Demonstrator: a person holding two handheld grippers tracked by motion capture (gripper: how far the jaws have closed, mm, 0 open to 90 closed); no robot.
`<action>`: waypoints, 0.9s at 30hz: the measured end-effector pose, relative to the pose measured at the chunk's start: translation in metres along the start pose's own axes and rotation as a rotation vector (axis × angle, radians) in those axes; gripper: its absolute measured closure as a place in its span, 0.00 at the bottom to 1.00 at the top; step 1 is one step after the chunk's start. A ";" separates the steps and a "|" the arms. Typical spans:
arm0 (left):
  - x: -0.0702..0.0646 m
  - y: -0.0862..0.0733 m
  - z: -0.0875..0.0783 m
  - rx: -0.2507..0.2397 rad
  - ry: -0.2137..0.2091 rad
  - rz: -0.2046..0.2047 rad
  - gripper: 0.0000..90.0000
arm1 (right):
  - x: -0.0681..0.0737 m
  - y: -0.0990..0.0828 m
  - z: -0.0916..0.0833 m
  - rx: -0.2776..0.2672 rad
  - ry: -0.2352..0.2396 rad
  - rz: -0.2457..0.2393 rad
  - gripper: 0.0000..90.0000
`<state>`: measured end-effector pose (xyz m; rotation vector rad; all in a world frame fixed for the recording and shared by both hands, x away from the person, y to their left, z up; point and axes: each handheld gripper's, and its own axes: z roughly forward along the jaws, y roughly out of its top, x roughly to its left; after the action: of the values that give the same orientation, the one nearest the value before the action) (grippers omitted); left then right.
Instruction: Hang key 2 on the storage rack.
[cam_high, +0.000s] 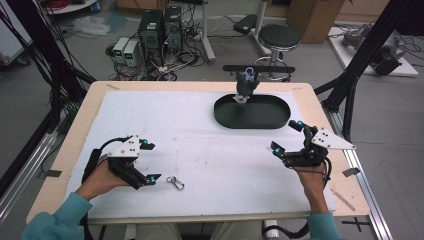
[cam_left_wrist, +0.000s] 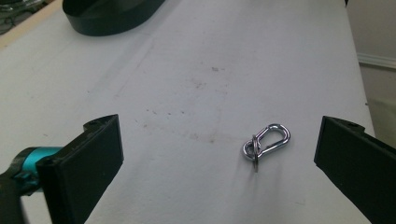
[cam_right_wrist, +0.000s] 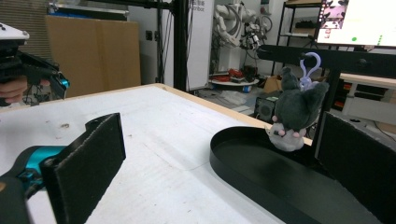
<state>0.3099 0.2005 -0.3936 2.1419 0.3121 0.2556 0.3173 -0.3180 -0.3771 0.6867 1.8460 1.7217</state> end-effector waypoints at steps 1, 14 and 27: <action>0.000 0.000 0.002 0.016 -0.008 0.003 0.02 | 0.000 0.000 0.000 0.000 0.001 0.005 0.01; -0.003 0.001 0.021 0.117 -0.080 0.028 0.12 | 0.000 0.001 -0.002 -0.002 -0.002 0.002 0.01; -0.005 -0.001 0.032 0.189 -0.134 0.022 0.36 | 0.001 0.000 0.001 0.004 0.005 -0.001 0.01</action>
<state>0.3145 0.1746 -0.4126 2.3373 0.2437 0.0971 0.3172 -0.3170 -0.3772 0.6834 1.8537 1.7212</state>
